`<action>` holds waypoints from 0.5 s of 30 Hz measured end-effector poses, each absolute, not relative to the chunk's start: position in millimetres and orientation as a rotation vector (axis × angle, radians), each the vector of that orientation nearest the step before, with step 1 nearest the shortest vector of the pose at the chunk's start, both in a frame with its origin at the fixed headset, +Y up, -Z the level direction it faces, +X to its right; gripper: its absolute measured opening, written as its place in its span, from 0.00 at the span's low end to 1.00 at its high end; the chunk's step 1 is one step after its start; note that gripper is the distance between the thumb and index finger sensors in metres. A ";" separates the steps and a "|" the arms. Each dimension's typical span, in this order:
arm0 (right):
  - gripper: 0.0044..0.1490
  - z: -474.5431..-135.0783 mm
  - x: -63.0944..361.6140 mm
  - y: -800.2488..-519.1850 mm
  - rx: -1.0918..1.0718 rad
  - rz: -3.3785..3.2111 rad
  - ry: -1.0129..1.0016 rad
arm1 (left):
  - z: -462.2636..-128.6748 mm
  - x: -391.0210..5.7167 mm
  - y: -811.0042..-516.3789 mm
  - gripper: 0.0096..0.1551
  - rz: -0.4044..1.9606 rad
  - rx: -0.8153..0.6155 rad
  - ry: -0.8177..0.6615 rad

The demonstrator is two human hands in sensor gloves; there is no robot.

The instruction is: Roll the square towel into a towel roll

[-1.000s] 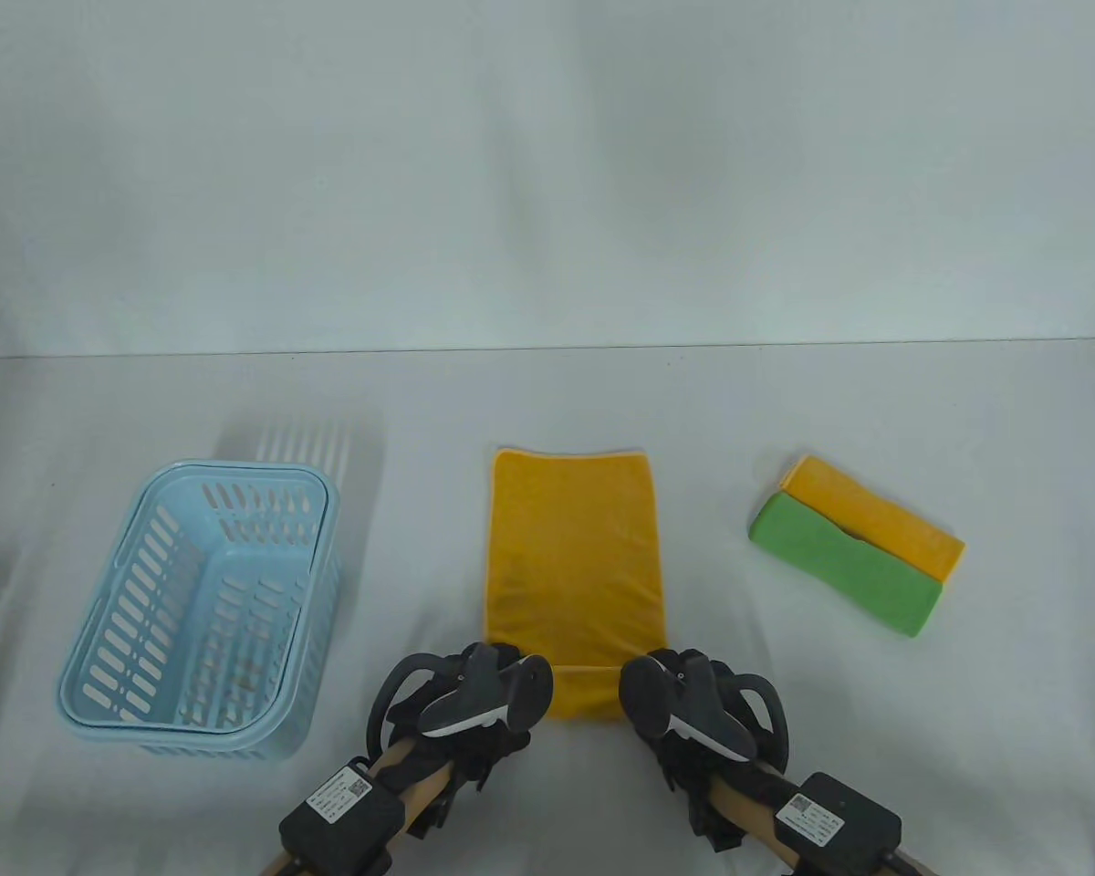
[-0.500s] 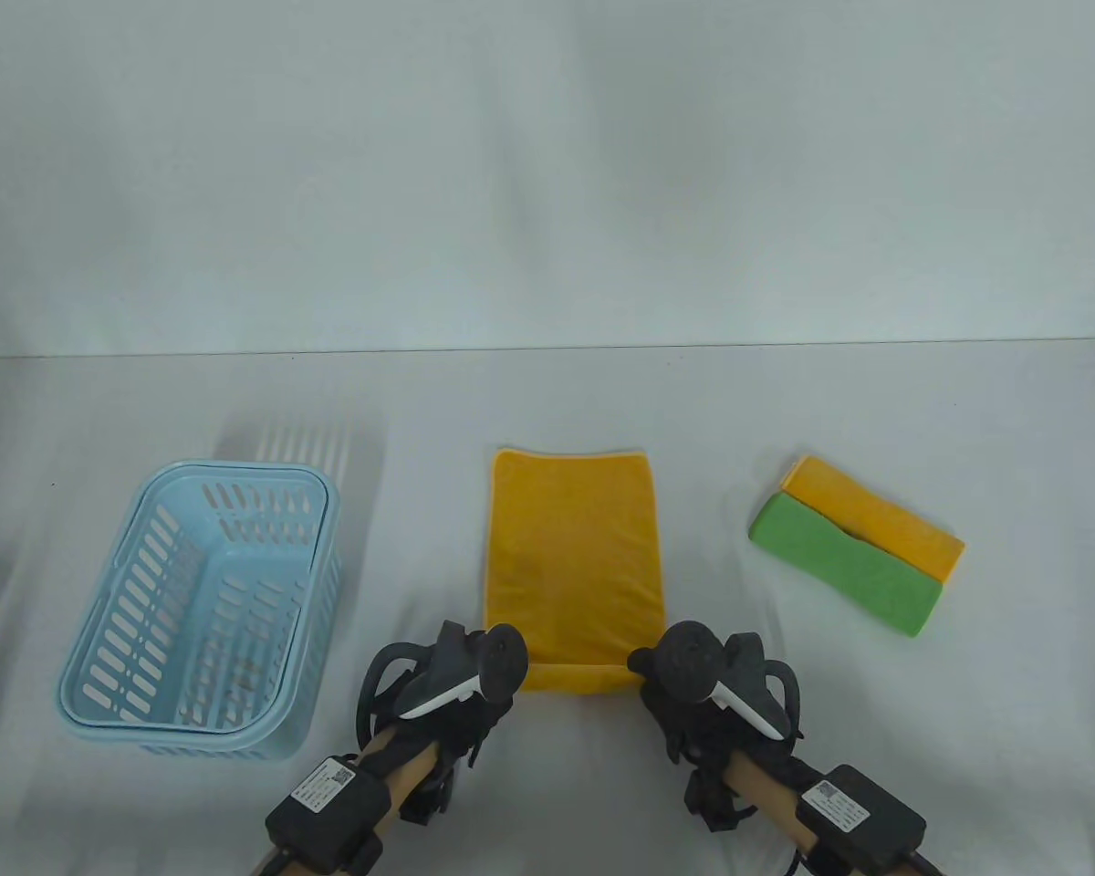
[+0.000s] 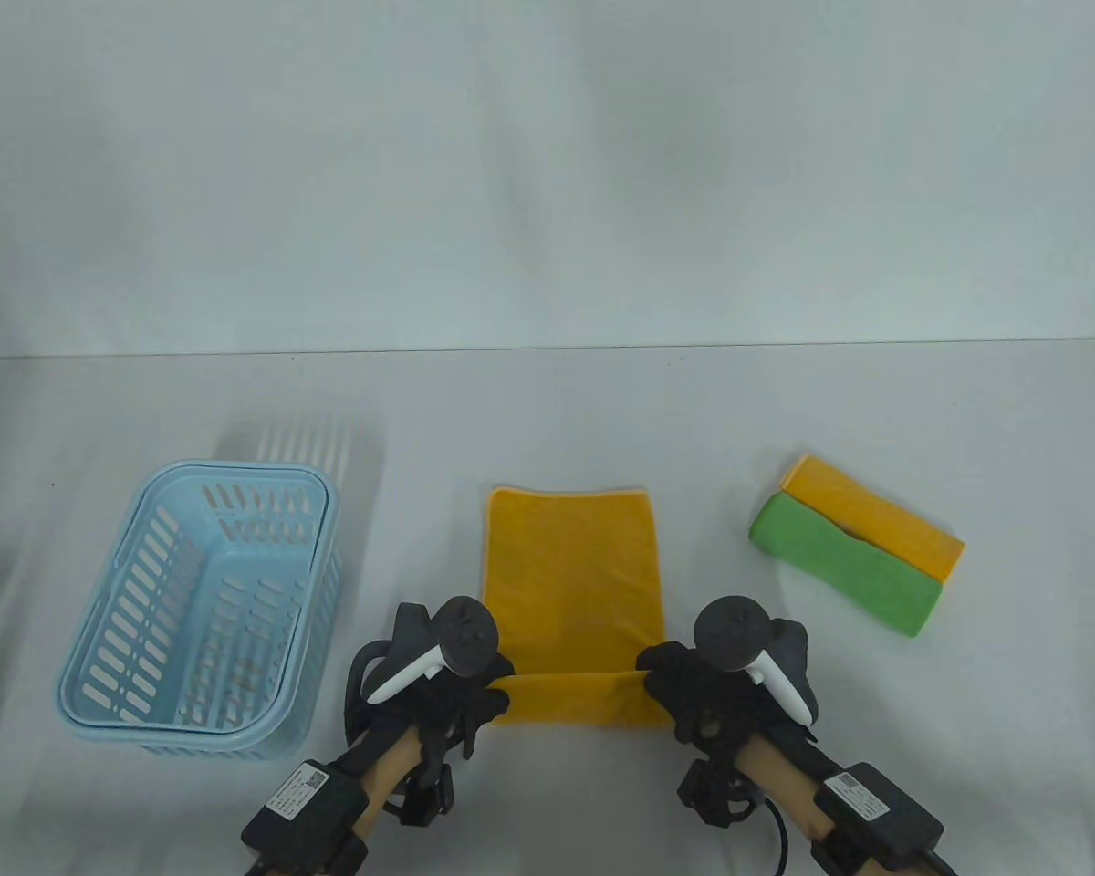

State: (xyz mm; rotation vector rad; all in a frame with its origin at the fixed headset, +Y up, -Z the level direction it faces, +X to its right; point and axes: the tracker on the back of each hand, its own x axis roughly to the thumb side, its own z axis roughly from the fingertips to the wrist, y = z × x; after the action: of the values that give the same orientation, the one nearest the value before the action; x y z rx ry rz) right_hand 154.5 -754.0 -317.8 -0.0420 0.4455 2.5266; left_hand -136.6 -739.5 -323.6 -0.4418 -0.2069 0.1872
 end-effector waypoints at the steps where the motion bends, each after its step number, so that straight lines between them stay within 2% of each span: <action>1: 0.31 -319.2 154.5 -754.9 -0.062 2.541 0.421 | -325.1 -136.7 -740.7 0.28 0.151 -0.432 -0.194; 6: 0.32 -322.9 156.2 -759.3 -0.126 2.575 0.353 | -330.0 -137.0 -745.5 0.27 0.127 -0.425 -0.127; 15: 0.34 -326.0 163.1 -757.7 -0.154 2.542 0.343 | -331.9 -140.3 -746.7 0.31 0.112 -0.404 -0.076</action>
State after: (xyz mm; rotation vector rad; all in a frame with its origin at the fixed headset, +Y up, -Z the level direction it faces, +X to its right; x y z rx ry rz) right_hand 163.1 -757.7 -326.0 -0.1543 0.3433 2.5419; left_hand -140.3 -746.7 -331.9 -0.4039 -0.0755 0.1117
